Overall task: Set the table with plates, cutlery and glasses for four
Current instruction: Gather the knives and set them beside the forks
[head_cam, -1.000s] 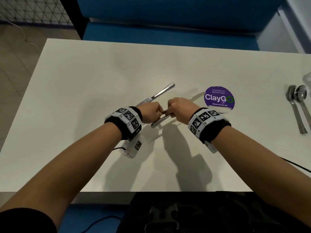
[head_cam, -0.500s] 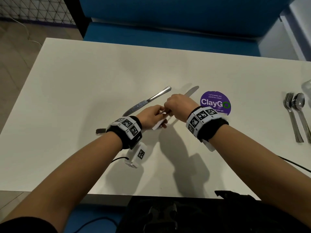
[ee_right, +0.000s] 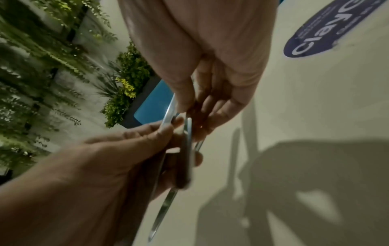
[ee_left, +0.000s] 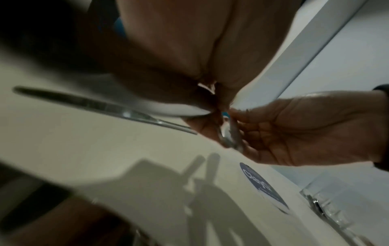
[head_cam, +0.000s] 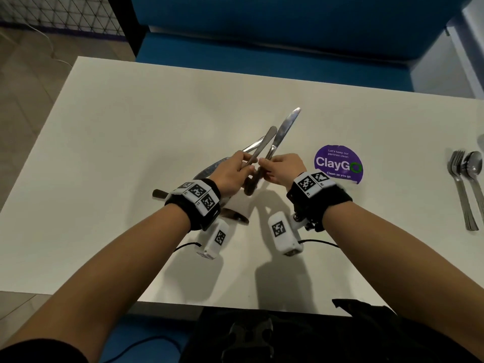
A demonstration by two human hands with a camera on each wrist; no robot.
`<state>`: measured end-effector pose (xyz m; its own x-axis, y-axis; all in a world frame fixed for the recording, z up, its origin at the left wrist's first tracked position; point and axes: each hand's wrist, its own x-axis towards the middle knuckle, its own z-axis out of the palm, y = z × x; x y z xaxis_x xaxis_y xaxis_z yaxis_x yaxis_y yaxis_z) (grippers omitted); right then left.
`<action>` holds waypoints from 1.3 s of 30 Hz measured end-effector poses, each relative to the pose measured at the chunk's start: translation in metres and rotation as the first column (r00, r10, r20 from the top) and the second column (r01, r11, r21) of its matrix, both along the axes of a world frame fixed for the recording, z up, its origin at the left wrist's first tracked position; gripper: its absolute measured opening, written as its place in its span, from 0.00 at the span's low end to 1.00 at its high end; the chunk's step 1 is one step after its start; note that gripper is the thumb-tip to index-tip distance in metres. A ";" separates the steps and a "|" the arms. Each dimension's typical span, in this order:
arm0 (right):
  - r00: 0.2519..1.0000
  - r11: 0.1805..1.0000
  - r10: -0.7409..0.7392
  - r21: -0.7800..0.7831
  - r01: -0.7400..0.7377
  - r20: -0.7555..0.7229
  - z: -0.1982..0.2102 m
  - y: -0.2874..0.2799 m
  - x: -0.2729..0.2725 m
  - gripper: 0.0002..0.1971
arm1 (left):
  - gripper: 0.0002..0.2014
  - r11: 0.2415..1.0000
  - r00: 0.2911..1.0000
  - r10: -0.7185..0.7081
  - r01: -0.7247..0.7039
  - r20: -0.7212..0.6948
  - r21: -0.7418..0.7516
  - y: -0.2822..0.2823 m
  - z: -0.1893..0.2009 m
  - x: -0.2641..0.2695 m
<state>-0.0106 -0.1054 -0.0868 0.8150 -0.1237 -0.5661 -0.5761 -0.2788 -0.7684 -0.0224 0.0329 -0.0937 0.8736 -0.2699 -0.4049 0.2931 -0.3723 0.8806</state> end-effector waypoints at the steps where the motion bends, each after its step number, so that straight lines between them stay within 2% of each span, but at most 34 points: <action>1: 0.999 0.999 -0.042 0.006 0.042 0.004 0.000 -0.002 0.003 0.10 | 0.04 0.999 1.000 0.024 -0.024 0.003 0.023 0.002 0.000 0.002; 3: 0.994 0.994 -0.066 -0.077 0.073 0.091 0.004 -0.008 0.006 0.07 | 0.04 0.988 0.999 0.002 -0.008 0.039 0.153 0.008 0.002 0.007; 5: 0.976 0.968 0.050 -0.251 0.005 0.212 0.012 -0.012 0.008 0.06 | 0.07 0.901 0.983 -0.143 0.082 0.115 0.426 0.016 0.007 0.014; 6: 0.958 0.944 0.132 -0.328 -0.042 0.255 0.018 -0.013 0.007 0.07 | 0.08 0.818 0.959 -0.246 0.129 0.138 0.560 0.019 0.009 0.017; 8: 0.910 0.887 0.288 -0.441 -0.137 0.299 0.028 -0.009 0.007 0.07 | 0.10 0.604 0.873 -0.463 0.184 0.154 0.775 0.021 0.015 0.022; 10: 0.848 0.790 0.449 -0.568 -0.231 0.280 0.029 -0.001 0.008 0.07 | 0.10 0.400 0.754 -0.642 0.177 0.137 0.899 0.018 0.019 0.026; 11: 0.823 0.728 0.517 -0.627 -0.278 0.236 0.025 0.002 0.008 0.07 | 0.10 0.341 0.704 -0.698 0.167 0.130 0.925 0.017 0.020 0.029; 13: 0.804 0.648 0.579 -0.675 -0.353 0.135 0.017 0.006 0.007 0.07 | 0.10 0.276 0.647 -0.754 0.151 0.117 0.949 0.016 0.024 0.034; 14: 0.810 0.646 0.576 -0.668 -0.369 0.109 0.014 0.006 0.006 0.08 | 0.10 0.260 0.630 -0.769 0.154 0.108 0.953 0.017 0.024 0.037; 19: 0.825 0.705 0.562 -0.558 -0.437 0.064 0.006 0.004 0.003 0.07 | 0.09 0.210 0.583 -0.812 0.245 0.029 0.947 0.021 0.032 0.044; 22: 0.822 0.732 0.568 -0.474 -0.490 0.027 0.002 0.006 0.002 0.04 | 0.09 0.124 0.514 -0.858 0.246 -0.021 0.961 0.020 0.034 0.043; 23: 0.831 0.747 0.556 -0.455 -0.484 0.029 0.000 0.006 0.002 0.04 | 0.09 0.123 0.497 -0.868 0.211 0.002 0.970 0.019 0.033 0.043; 24: 0.849 0.774 0.528 -0.431 -0.464 0.034 -0.001 0.006 0.001 0.05 | 0.09 0.153 0.479 -0.876 0.148 0.065 0.977 0.018 0.031 0.042; 25: 0.871 0.810 0.489 -0.396 -0.433 0.046 -0.001 0.006 0.001 0.05 | 0.08 0.219 0.445 -0.879 0.058 0.171 0.974 0.018 0.030 0.040; 26: 0.896 0.849 0.440 -0.354 -0.393 0.062 0.000 0.006 0.002 0.05 | 0.06 0.336 0.389 -0.861 -0.049 0.327 0.941 0.019 0.027 0.039; 27: 0.919 0.887 0.387 -0.306 -0.346 0.083 0.000 0.006 0.003 0.04 | 0.05 0.490 0.334 -0.797 -0.132 0.504 0.862 0.021 0.024 0.037; 28: 0.938 0.920 0.332 -0.254 -0.299 0.098 0.000 0.005 0.004 0.03 | 0.06 0.660 0.296 -0.671 -0.179 0.680 0.729 0.024 0.019 0.033; 29: 0.953 0.946 0.281 -0.197 -0.256 0.112 0.001 0.005 0.005 0.04 | 0.07 0.786 0.324 -0.515 -0.190 0.794 0.588 0.026 0.016 0.029; 30: 0.963 0.964 0.244 -0.143 -0.226 0.117 0.002 0.006 0.007 0.05 | 0.09 0.852 0.434 -0.374 -0.187 0.819 0.488 0.026 0.015 0.023; 31: 0.968 0.973 0.221 -0.091 -0.211 0.119 0.003 0.007 0.008 0.05 | 0.12 0.882 0.601 -0.238 -0.195 0.763 0.428 0.026 0.015 0.017; 32: 0.970 0.977 0.212 -0.044 -0.209 0.118 0.004 0.009 0.009 0.05 | 0.15 0.892 0.765 -0.133 -0.185 0.630 0.412 0.024 0.014 0.013; 33: 0.971 0.978 0.208 0.001 -0.209 0.122 0.004 0.012 0.009 0.05 | 0.18 0.899 0.893 -0.063 -0.143 0.445 0.413 0.020 0.012 0.011; 34: 0.970 0.977 0.206 0.030 -0.211 0.125 0.003 0.015 0.009 0.04 | 0.19 0.925 0.965 -0.016 -0.086 0.263 0.371 0.016 0.010 0.011; 36: 0.968 0.973 0.218 0.048 -0.225 0.125 0.002 0.023 0.008 0.07 | 0.17 0.981 0.995 0.086 -0.092 0.041 0.172 0.009 0.009 0.013; 39: 0.975 0.967 0.208 0.131 -0.216 0.076 0.002 0.030 0.005 0.09 | 0.17 0.962 0.959 0.273 -0.273 -0.075 0.012 0.003 0.007 0.016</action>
<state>-0.0056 -0.0749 -0.0849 0.8475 0.1313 -0.5143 -0.4662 -0.2789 -0.8396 -0.0064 0.0363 -0.0866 0.8809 -0.0251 -0.4727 0.4493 -0.2703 0.8515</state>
